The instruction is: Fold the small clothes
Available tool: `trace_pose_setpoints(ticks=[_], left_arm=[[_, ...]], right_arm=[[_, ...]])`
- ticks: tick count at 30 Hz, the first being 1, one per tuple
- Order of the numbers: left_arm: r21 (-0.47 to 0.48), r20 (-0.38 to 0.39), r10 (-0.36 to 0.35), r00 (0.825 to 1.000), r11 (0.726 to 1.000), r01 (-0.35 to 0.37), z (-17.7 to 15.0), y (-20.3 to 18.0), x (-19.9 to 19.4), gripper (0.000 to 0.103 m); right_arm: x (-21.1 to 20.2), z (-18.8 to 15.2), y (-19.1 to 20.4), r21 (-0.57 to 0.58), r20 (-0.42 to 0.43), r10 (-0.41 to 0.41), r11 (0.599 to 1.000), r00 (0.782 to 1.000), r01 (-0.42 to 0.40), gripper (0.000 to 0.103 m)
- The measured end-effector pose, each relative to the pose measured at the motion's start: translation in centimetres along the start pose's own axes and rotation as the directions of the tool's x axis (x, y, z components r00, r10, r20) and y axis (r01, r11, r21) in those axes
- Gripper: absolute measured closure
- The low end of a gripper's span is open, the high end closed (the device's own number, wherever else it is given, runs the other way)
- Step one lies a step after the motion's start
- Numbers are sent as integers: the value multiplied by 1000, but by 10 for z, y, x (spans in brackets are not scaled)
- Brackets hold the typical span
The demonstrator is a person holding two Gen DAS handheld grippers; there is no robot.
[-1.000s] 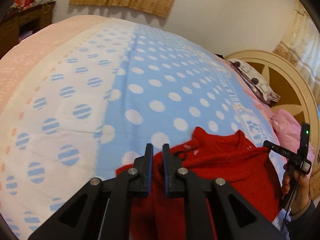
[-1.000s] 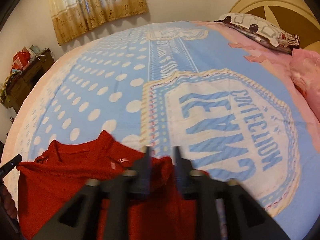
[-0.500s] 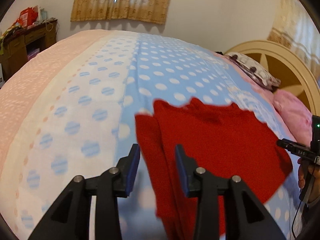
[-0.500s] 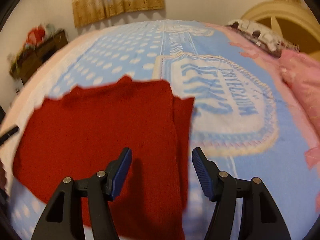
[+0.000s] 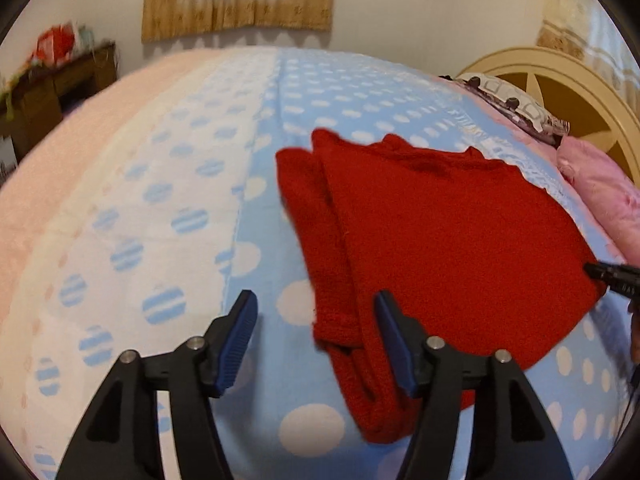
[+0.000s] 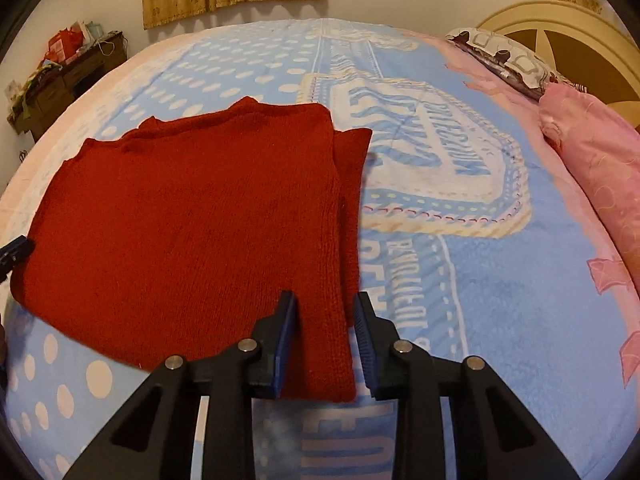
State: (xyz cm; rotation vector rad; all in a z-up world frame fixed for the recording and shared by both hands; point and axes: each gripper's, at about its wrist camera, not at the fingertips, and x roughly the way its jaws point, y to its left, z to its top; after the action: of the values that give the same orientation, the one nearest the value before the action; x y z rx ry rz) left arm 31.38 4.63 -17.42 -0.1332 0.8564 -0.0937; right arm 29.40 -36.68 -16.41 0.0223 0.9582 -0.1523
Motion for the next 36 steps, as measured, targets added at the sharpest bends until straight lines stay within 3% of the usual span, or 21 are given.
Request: trace_pose_setpoints(ticks=[3,6,9,14,18,24,28,30,33,36], left_arm=[[-6,27,-8,1000,1000,8,1,2,-5,36],[-2,43,-17,999,1000,17,-4,0,-7,33],[-17,34,-38,999,999,39,-8,0,-5,32],[-41,51,-50,997,998,52,-10,4,-9,22],[-78,27,-44,999,996,46,-15,13,-6,15],[-105,-10,-37,999,994,36,-20,19,-2,8],[-90,-9,-29,1000,996,28,-28,18,-7,7],[-101,-10,-32,999,994,30,-29,20,-8,6],[-106,-12,-32,999,994,31,-29,21,-7,5],[-97,-14,-25,1000,995,23,-29,19,-7,4]], right_arm=[[-13,0,1,18,14,4,1000,1000,-4,73],[-38,5,12,4,112,9,1000,994,-9,71],[-46,17,34,-51,160,76,996,984,-68,64],[-18,30,46,-21,82,132,991,988,-130,63],[16,12,37,8,-30,84,996,996,-83,63],[-10,9,59,-53,21,25,998,999,-24,61],[-26,6,101,-150,58,109,984,992,-99,50],[-21,0,129,-209,44,152,968,987,-140,50],[-1,-9,151,-249,15,124,961,992,-117,49],[0,-11,153,-226,42,108,969,993,-95,48]])
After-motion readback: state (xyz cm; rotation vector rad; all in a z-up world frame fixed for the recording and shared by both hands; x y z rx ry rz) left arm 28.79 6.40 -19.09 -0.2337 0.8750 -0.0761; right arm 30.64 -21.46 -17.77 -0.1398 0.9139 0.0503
